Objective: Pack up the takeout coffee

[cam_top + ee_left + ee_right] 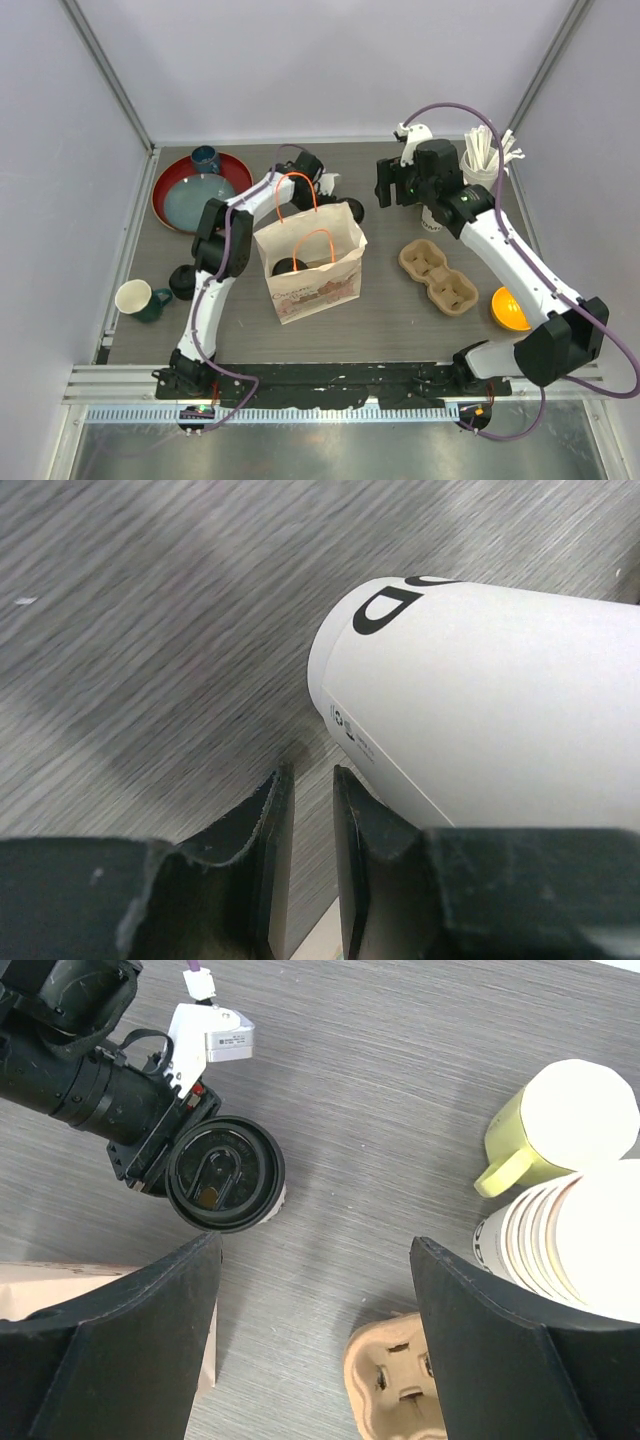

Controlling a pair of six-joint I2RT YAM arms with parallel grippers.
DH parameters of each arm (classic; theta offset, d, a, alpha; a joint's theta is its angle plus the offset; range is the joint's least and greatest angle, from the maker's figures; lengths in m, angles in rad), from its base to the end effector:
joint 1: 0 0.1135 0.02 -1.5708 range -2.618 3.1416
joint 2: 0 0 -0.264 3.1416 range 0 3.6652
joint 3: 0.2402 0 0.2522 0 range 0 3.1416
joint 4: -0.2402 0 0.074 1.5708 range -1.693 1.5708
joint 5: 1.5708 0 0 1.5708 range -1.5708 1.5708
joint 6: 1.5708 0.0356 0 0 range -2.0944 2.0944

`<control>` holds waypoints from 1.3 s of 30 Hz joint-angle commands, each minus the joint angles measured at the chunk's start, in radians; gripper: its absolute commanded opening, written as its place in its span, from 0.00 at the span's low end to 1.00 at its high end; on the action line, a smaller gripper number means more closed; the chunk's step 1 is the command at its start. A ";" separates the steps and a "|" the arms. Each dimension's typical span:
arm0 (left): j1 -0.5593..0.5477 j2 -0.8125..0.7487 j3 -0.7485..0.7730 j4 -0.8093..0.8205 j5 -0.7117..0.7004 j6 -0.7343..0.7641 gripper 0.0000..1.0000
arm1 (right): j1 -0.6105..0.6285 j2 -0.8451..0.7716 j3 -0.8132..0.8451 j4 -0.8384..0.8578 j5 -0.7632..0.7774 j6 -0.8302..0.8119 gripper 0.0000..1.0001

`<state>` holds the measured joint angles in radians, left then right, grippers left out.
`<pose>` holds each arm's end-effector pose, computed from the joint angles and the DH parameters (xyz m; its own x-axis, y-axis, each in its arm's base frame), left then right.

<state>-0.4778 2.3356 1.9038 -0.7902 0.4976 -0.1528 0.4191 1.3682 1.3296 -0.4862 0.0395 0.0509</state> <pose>0.4241 -0.2387 0.1570 -0.9084 0.3198 -0.2695 0.4155 0.7629 -0.4954 0.2826 0.1244 0.3677 -0.4762 -0.1565 -0.8653 -0.3516 0.9358 0.0243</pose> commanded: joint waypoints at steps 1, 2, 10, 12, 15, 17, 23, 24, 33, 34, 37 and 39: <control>-0.039 0.037 0.081 -0.037 0.018 0.022 0.25 | -0.016 -0.075 -0.032 0.046 0.023 -0.005 0.81; -0.045 0.044 0.090 -0.040 0.016 0.022 0.25 | -0.023 -0.086 -0.039 0.046 0.023 -0.006 0.81; -0.108 0.114 0.210 -0.079 0.027 0.024 0.25 | -0.057 -0.126 -0.084 0.031 0.033 0.009 0.81; -0.120 0.126 0.233 -0.092 0.033 0.028 0.25 | -0.065 -0.138 -0.083 0.021 0.031 0.007 0.81; -0.146 0.128 0.259 -0.099 0.051 0.035 0.25 | -0.072 -0.147 -0.081 -0.003 0.017 -0.019 0.81; -0.150 0.125 0.274 -0.099 0.058 0.030 0.25 | -0.074 -0.149 -0.078 -0.028 0.004 -0.035 0.81; -0.104 0.077 0.285 -0.127 0.013 0.013 0.26 | -0.074 -0.127 -0.041 -0.069 -0.094 -0.046 0.72; -0.078 0.059 0.285 -0.130 0.004 0.012 0.27 | -0.074 -0.126 -0.038 -0.084 -0.139 -0.118 0.70; 0.019 -0.054 0.321 -0.219 -0.090 0.073 0.43 | -0.077 -0.140 -0.040 -0.123 -0.648 -0.655 0.76; 0.025 -0.064 0.322 -0.224 -0.096 0.075 0.45 | -0.078 -0.130 -0.032 -0.130 -0.655 -0.734 0.75; 0.054 -0.097 0.317 -0.248 -0.125 0.081 0.50 | -0.083 -0.037 0.063 -0.276 -0.702 -0.884 0.73; 0.085 -0.123 0.310 -0.277 -0.129 0.090 0.51 | -0.083 0.041 0.150 -0.479 -0.754 -1.034 0.71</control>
<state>-0.4160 2.3157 2.1799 -1.0046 0.3927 -0.0937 0.3439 1.3064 1.3350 -0.7116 -0.5568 -0.6407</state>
